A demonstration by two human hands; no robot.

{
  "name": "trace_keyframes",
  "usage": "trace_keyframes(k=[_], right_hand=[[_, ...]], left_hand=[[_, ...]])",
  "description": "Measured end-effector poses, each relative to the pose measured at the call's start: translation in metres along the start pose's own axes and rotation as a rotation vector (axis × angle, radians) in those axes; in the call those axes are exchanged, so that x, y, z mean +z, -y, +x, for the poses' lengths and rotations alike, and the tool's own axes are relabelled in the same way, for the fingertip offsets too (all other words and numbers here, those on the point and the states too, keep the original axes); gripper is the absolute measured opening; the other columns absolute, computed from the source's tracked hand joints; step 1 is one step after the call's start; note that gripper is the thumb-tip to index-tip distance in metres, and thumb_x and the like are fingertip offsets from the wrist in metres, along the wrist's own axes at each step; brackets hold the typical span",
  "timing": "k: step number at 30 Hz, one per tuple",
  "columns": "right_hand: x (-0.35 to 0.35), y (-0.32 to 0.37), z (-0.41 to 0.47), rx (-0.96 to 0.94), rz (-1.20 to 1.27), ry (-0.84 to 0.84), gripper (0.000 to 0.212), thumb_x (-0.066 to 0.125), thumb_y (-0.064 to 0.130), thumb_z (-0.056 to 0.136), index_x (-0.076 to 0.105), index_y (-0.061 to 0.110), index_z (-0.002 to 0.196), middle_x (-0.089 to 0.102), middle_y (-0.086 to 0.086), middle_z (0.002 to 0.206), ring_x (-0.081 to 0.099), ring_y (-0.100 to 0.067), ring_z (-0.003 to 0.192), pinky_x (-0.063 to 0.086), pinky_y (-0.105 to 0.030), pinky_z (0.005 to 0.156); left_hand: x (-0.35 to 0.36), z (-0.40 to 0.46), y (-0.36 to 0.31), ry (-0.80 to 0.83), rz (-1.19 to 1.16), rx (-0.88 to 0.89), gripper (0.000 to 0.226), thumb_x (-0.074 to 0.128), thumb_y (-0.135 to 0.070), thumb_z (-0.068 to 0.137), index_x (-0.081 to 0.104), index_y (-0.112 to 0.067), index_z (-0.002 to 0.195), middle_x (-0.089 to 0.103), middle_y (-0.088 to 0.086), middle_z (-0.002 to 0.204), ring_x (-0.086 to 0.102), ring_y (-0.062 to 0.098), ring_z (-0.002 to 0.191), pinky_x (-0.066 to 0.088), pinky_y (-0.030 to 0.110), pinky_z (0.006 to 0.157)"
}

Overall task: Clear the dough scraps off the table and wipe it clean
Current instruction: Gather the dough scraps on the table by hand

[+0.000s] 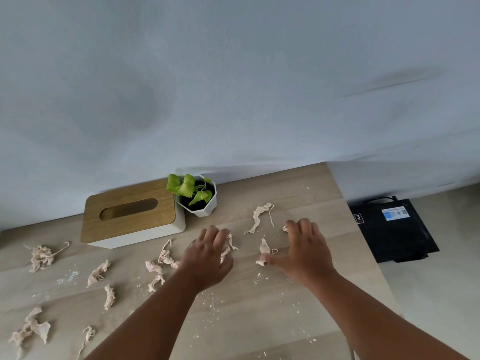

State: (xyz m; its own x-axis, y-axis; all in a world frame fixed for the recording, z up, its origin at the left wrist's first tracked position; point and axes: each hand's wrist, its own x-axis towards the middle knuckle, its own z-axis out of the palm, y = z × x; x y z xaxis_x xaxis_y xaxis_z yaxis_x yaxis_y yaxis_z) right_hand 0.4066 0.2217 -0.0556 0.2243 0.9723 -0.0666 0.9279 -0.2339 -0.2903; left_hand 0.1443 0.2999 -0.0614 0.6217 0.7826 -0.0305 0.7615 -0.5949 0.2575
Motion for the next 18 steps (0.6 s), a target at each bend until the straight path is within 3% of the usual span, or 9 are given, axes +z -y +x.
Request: trace_keyframes(k=[4, 8, 11, 15, 18], right_hand=[[0.010, 0.009, 0.008, 0.055, -0.054, -0.005, 0.126, 0.050, 0.105, 0.044, 0.048, 0.016, 0.132, 0.049, -0.004, 0.114, 0.048, -0.029, 0.102, 0.049, -0.044, 0.087], [0.023, 0.016, 0.009, 0.063, -0.091, -0.020, 0.122, 0.050, 0.104, 0.047, 0.050, 0.014, 0.130, 0.051, -0.007, 0.116, 0.050, -0.031, 0.101, 0.049, -0.044, 0.084], [0.035, 0.018, 0.005, 0.005, -0.146, -0.062, 0.100, 0.056, 0.093, 0.062, 0.058, 0.011, 0.119, 0.054, -0.009, 0.111, 0.053, -0.033, 0.096, 0.048, -0.042, 0.079], [0.049, 0.017, -0.003, -0.079, -0.187, -0.113, 0.055, 0.062, 0.063, 0.086, 0.061, 0.010, 0.102, 0.055, -0.010, 0.099, 0.053, -0.033, 0.087, 0.048, -0.043, 0.073], [0.055, 0.016, -0.005, -0.136, -0.220, -0.154, 0.035, 0.057, 0.048, 0.093, 0.060, 0.014, 0.090, 0.055, -0.009, 0.091, 0.053, -0.032, 0.079, 0.047, -0.041, 0.067]], left_hand=[[0.013, 0.001, 0.002, -0.036, 0.087, 0.032, 0.063, 0.062, -0.060, 0.084, 0.050, -0.017, 0.129, 0.056, 0.011, 0.111, 0.057, 0.029, 0.090, 0.057, 0.039, 0.064], [0.023, 0.005, 0.004, -0.030, 0.194, 0.066, 0.056, 0.057, -0.063, 0.090, 0.065, -0.015, 0.119, 0.059, 0.012, 0.110, 0.059, 0.030, 0.091, 0.058, 0.042, 0.068], [0.027, 0.009, 0.003, -0.079, 0.215, 0.078, 0.044, 0.053, -0.055, 0.094, 0.066, -0.014, 0.104, 0.060, 0.010, 0.102, 0.060, 0.029, 0.087, 0.058, 0.042, 0.063], [0.033, 0.017, 0.003, -0.130, 0.249, 0.075, 0.038, 0.046, -0.047, 0.096, 0.063, -0.015, 0.087, 0.061, 0.009, 0.091, 0.062, 0.028, 0.078, 0.056, 0.039, 0.054], [0.038, 0.021, 0.004, -0.109, 0.245, 0.053, 0.039, 0.043, -0.045, 0.097, 0.065, -0.016, 0.084, 0.063, 0.006, 0.087, 0.064, 0.029, 0.075, 0.057, 0.040, 0.059]])
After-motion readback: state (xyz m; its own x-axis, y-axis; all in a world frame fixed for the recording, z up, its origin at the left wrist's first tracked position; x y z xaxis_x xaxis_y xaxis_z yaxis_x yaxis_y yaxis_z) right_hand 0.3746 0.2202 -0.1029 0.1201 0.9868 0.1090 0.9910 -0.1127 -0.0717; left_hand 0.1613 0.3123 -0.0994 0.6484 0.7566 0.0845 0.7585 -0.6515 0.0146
